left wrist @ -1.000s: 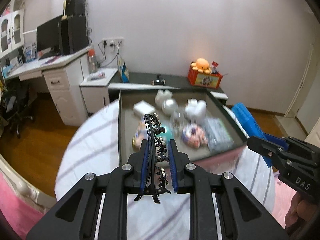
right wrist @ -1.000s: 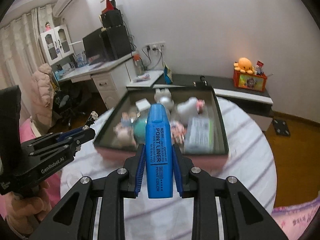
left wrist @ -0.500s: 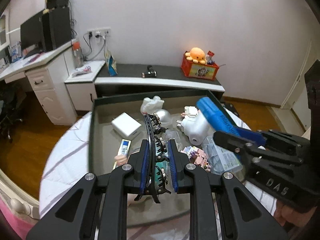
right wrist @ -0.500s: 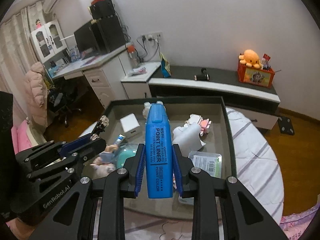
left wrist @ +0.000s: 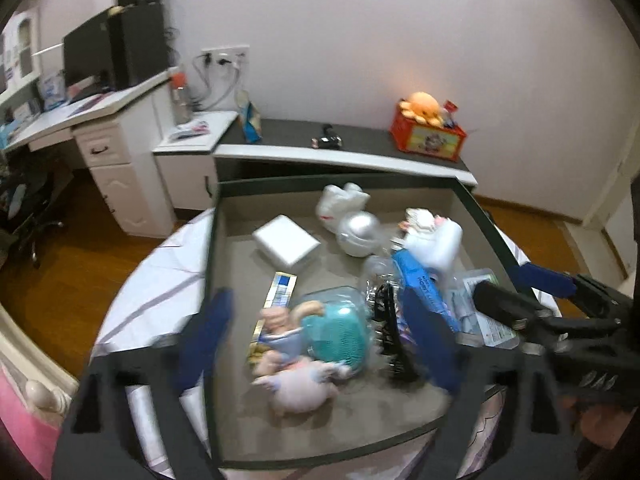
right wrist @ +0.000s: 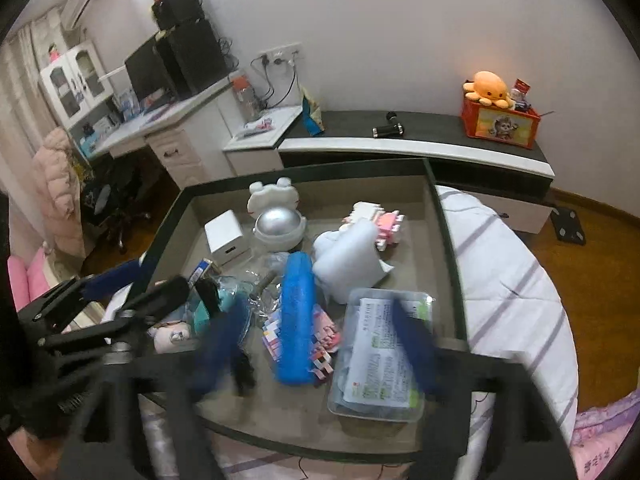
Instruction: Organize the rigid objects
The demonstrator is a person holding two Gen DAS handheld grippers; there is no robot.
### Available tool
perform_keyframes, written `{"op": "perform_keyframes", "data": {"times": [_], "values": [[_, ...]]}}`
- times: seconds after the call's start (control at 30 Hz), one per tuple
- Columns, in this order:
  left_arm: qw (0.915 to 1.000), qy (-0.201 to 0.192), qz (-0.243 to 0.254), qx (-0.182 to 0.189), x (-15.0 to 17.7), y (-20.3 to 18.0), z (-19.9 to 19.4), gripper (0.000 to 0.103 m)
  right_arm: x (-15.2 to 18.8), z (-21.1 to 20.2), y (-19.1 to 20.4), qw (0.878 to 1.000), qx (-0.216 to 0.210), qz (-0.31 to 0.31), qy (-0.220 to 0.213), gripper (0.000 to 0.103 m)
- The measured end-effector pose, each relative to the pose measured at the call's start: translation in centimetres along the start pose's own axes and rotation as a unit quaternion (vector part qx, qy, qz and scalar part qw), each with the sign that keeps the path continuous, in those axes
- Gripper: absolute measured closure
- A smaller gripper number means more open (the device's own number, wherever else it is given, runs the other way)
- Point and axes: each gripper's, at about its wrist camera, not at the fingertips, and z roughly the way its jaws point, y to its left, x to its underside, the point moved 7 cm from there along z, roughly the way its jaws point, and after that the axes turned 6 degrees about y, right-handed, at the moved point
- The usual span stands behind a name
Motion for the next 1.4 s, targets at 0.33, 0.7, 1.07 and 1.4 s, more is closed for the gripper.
{"op": "perform_keyframes", "data": {"times": [0.33,0.7,1.07,1.4], "values": [[0.9971,-0.047,0.011,-0.059,1.9,1.2,-6.1,0.0,0.6,-5.3,0.8,0.998,-0.002,0.031,-0.059,0.0],[0.9951,-0.084,0.004,-0.052,4.7,1.0,-13.6,0.0,3.8,-13.5,4.5,0.991,0.03,0.011,-0.13,0.0],[0.9877,-0.143,0.016,-0.061,9.6,0.2,-22.8,0.0,10.4,-22.6,6.6,0.975,0.087,0.007,-0.204,0.0],[0.987,-0.157,-0.001,-0.034,15.6,-0.2,-28.5,0.0,16.3,-29.3,8.2,0.961,0.116,0.008,-0.252,0.0]]}}
